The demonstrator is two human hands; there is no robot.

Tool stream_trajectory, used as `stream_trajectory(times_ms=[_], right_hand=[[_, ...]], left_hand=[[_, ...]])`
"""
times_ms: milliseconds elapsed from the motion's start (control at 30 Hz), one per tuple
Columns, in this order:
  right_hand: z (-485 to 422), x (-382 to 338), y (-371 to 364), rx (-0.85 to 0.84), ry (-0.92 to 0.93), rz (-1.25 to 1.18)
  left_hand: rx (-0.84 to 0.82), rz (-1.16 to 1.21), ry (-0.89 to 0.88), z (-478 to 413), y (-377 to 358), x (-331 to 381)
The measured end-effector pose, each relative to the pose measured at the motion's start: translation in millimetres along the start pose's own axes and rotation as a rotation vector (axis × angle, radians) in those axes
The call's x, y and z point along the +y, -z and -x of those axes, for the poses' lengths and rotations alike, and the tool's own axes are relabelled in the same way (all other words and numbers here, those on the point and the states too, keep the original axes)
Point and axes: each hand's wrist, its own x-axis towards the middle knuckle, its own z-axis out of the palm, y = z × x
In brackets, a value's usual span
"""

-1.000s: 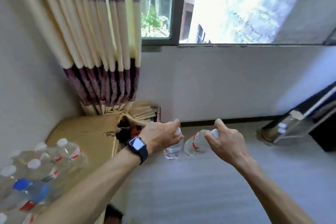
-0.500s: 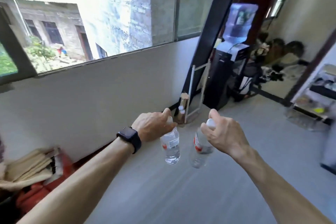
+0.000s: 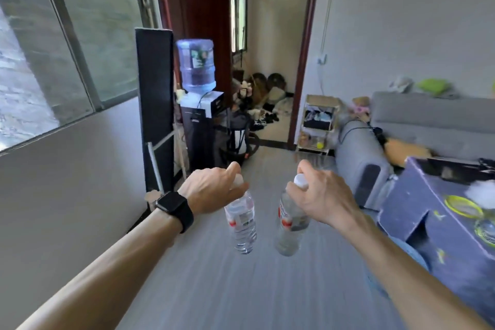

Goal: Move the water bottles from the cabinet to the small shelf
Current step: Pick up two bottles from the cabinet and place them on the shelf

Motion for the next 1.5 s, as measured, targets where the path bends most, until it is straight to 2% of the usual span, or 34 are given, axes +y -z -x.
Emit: stream_trajectory(times_ms=[300, 467, 700, 867, 1100, 1300, 1500], right_hand=[[-124.4, 70.1, 5.1, 0.085, -0.268, 0.148], [-181.7, 104.7, -2.5, 0.094, -0.415, 0.166], [-265.0, 164.0, -33.9, 0.157, -0.513, 0.111], [-343.8, 225.4, -66.1, 0.140, -0.485, 0.097], [-475.7, 315.9, -99.1, 0.099, -0.439, 0.073], [-575.1, 389.0, -128.9, 0.131, -0.426, 0.027], [-665.9, 466.2, -173.1, 0.135, -0.431, 0.049]], left_hand=[[0.063, 0.004, -0.244, -190.3, 4.8, -16.1], [0.075, -0.025, -0.297, -278.1, 0.8, -19.4], [0.068, -0.075, -0.374, -396.0, -28.7, -18.5], [0.073, -0.095, -0.408, -491.8, -55.8, -11.7], [0.065, -0.091, -0.343, -647.4, -80.1, 0.7], [0.051, -0.057, -0.298, -770.2, -97.3, 0.0], [0.048, -0.046, -0.325, -897.9, -142.7, -5.3]])
